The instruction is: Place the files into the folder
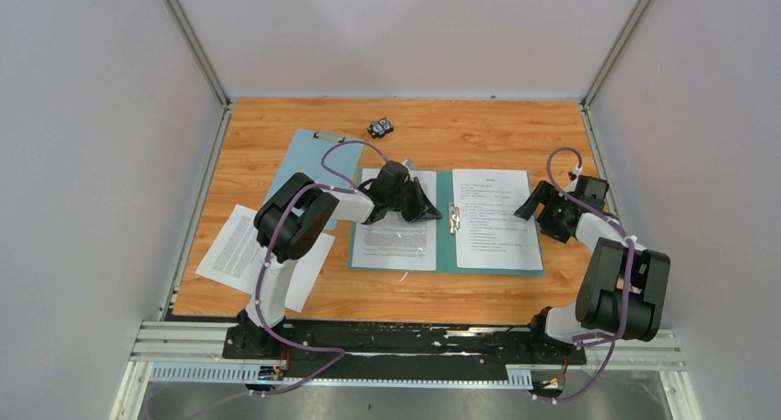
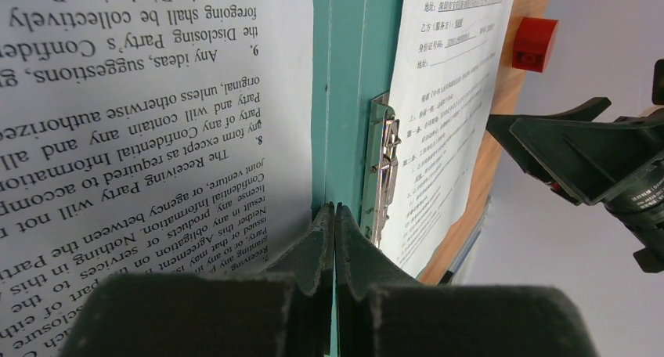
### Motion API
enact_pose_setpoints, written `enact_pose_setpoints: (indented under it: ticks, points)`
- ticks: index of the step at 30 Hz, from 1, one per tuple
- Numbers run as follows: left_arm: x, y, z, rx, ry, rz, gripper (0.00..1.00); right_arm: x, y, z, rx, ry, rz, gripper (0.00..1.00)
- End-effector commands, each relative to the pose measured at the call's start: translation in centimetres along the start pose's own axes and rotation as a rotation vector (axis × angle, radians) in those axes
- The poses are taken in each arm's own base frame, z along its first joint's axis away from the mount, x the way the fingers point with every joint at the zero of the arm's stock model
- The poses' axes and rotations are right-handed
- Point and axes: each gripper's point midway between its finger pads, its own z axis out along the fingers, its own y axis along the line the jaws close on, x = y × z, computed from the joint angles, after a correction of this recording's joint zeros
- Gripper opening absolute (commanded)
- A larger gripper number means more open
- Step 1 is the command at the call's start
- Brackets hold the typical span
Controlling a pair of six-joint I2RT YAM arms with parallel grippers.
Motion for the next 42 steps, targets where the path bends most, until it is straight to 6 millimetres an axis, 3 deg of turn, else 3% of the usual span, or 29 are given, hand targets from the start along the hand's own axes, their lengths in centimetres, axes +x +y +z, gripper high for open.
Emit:
enact_pose_setpoints:
  ticks: [1, 9, 24, 31, 35, 42]
  points:
    - [-0.7, 1.0, -1.2, -0.029, -0.038, 0.027, 0.00, 2.9, -0.1, 0.7, 0.031, 0.095, -0.003, 0.90]
    - [0.3, 2.5, -1.1, -0.038, -0.013, 0.028, 0.00, 4.2, 2.4, 1.8, -0.130, 0.152, 0.055, 0.90]
    - [1.0, 3.9, -0.8, -0.047, -0.001, 0.006, 0.00, 3.7, 7.6, 1.5, -0.469, 0.128, 0.142, 0.89]
    - [0.9, 3.9, -0.6, -0.045, -0.004, -0.004, 0.00, 3.5, 11.5, -0.6, -0.717, 0.143, 0.109, 0.89]
    - [0.7, 3.6, -0.8, -0.044, -0.011, 0.005, 0.00, 3.9, 13.9, -2.7, -0.824, 0.146, 0.060, 0.89]
    - [0.9, 3.3, -0.7, -0.055, -0.018, 0.012, 0.00, 2.3, 17.9, -7.4, -0.920, 0.053, -0.030, 0.90]
